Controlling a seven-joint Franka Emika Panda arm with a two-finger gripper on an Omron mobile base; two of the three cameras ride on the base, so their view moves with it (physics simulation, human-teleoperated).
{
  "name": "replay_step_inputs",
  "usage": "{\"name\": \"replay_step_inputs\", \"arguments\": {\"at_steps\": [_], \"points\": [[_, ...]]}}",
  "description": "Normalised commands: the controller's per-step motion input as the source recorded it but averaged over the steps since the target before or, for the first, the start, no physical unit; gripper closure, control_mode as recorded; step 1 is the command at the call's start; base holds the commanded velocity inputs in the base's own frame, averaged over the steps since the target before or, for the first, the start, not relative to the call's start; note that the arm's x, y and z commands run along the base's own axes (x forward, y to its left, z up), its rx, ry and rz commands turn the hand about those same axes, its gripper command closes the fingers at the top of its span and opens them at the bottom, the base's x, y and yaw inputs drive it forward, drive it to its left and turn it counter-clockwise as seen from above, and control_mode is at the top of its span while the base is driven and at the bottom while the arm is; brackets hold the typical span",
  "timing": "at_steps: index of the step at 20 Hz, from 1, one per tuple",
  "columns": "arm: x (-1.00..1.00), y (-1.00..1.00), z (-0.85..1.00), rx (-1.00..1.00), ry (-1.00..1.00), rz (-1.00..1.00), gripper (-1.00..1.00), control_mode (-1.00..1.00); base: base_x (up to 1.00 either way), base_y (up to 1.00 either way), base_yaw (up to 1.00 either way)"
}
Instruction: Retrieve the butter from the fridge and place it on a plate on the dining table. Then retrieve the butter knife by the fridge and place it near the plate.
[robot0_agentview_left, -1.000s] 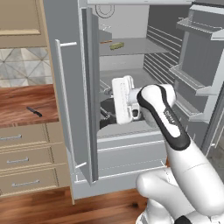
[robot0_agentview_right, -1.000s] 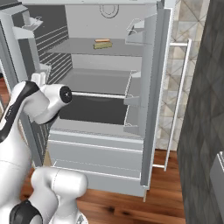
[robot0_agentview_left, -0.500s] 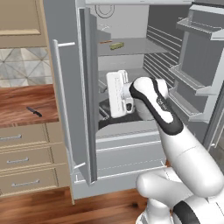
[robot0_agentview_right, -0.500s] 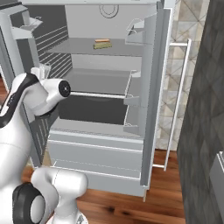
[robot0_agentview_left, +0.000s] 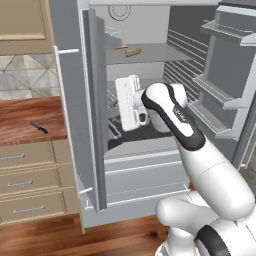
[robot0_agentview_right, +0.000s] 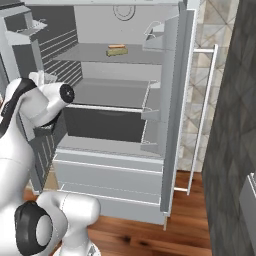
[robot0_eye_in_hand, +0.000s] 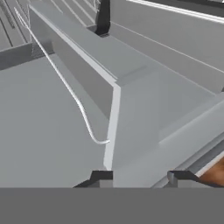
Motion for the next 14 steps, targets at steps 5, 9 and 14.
{"name": "replay_step_inputs", "arguments": {"at_steps": [5,9,14], "points": [[0.00,0.49,-0.07,-0.01,0.00,0.00,-1.00,-1.00,0.00,0.00,0.00],[0.00,0.48,-0.01,0.00,0.00,0.00,-1.00,-1.00,0.00,0.00,0.00],[0.00,0.41,0.00,0.00,0.00,0.00,-1.00,-1.00,0.00,0.00,0.00]]}}
